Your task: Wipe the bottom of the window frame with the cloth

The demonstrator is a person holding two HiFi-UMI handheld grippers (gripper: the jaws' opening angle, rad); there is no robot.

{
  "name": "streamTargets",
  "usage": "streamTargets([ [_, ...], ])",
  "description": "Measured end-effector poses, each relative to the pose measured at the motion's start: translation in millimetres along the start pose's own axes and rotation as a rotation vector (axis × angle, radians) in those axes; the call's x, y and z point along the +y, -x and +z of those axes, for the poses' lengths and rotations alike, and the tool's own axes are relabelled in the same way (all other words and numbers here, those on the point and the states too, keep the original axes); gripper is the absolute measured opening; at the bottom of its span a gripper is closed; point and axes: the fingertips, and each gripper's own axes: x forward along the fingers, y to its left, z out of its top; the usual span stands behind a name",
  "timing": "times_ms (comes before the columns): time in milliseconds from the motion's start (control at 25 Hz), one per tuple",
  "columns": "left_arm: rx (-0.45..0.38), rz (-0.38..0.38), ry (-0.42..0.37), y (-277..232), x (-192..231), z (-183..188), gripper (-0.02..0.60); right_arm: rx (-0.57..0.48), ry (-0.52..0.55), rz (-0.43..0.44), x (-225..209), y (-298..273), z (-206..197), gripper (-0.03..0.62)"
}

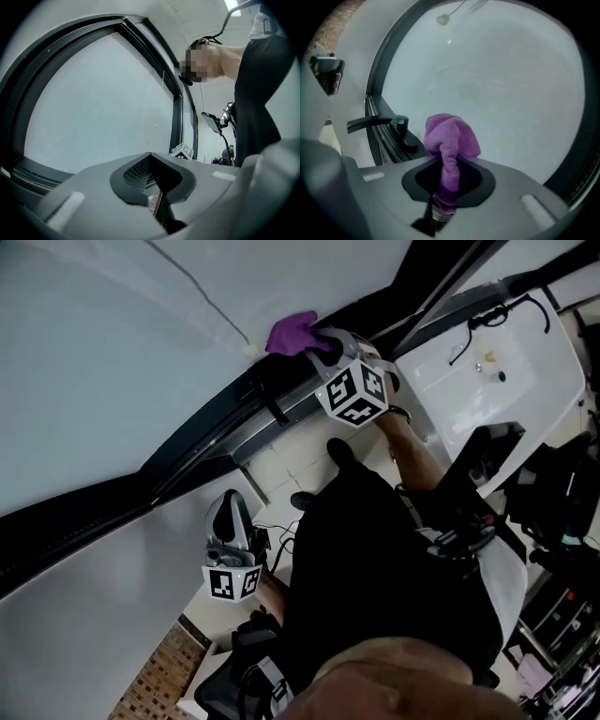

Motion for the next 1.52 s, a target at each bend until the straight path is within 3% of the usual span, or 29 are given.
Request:
streamTargets([
  [200,-0.002,0.0,0.003,-3.6,-1.1,-1.2,0.0,0.022,0.071,0.191,48.9,-38.6,3.8,0.061],
  [440,0.016,-0.012,0.01,-8.9,-5.2,-2.4,0.0,0.012,0.122,0.174,53.5,-44.6,9.1,0.061],
  [840,0.03,-0.058,0.028,-20.1,-2.2,-11.6,0.0,0.186,0.083,-0.068,-55.0,-29.8,-67.2,0.061],
  [1040,0.027,-0.057,0.026,-19.2,-2.1,-11.4,0.0,0.367,0.156,-0.275,-116.5,-18.0,-109.6,0.061],
  [1280,0.024,-0.047,0.023,-17.4,-3.4,-11.3,0.0,0.522,0.237,-0.459,-148.9,-13.4,-131.9,0.061],
  [1400,0.028,-0.04,0.019,-29.9,-11.3,-10.7,0.0,0.569,0.192,-0.502,-176.8,-9.4,-155.1,0.061],
  [1520,0.03,-0.037,0.024,-39.9,-16.2,-13.0,0.0,0.545,0.132,-0.494,-189.2,-14.5,-166.1,0.061],
])
